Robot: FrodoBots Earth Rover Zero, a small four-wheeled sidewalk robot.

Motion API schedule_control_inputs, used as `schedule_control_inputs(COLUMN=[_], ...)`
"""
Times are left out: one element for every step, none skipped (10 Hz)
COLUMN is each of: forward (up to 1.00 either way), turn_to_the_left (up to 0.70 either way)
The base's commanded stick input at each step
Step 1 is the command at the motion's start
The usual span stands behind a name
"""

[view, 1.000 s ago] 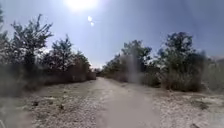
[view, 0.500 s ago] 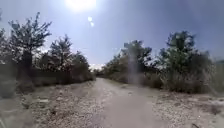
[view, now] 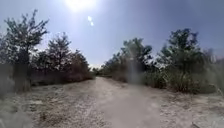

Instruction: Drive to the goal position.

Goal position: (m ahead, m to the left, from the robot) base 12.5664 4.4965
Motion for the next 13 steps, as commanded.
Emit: schedule_control_inputs(forward=[0.45, 0.45, 0.45, 0.45, 0.45, 0.45, 0.45, 0.45, 0.45, 0.45, 0.45, 0.45, 0.45], turn_to_the_left=[0.02, 0.02, 0.02, 0.02, 0.02, 0.02, 0.02, 0.02, 0.02, 0.02, 0.02, 0.02, 0.02])
